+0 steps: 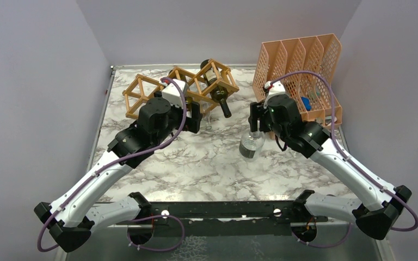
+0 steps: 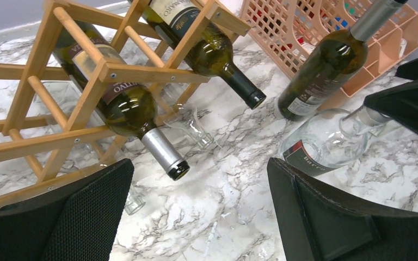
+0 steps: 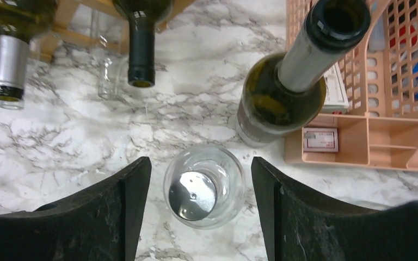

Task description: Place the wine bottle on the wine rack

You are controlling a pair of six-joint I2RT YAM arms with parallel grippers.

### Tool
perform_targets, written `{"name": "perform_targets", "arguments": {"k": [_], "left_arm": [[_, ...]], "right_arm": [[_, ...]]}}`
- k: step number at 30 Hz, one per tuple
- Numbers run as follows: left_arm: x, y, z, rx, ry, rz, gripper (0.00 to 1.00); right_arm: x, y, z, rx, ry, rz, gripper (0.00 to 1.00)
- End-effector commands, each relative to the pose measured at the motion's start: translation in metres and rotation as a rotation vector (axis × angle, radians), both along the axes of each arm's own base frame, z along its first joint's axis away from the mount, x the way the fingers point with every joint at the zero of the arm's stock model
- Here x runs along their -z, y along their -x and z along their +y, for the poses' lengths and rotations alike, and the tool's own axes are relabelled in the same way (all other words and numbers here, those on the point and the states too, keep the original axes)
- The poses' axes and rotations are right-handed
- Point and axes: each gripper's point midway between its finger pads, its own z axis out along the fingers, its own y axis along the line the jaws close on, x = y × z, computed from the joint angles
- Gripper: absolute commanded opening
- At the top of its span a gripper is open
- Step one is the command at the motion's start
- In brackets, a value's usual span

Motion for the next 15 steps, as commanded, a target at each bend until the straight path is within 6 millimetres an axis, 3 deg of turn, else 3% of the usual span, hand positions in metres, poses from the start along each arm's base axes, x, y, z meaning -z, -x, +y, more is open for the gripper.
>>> {"name": "perform_targets", "arguments": {"k": [1,15], "left_arm": [[-0.012,0.004,-0.010,0.056,0.068,-0.040,0.99],[-0.003,0.004,-0.011,0.048,0.078,-0.018,0.99]], "right_arm": [[0.034,0.013,-0.006,0.018,0.043,0.108,0.70],[0.061,0.020,0.011,-0.108,0.088,0.186,0.53]]}}
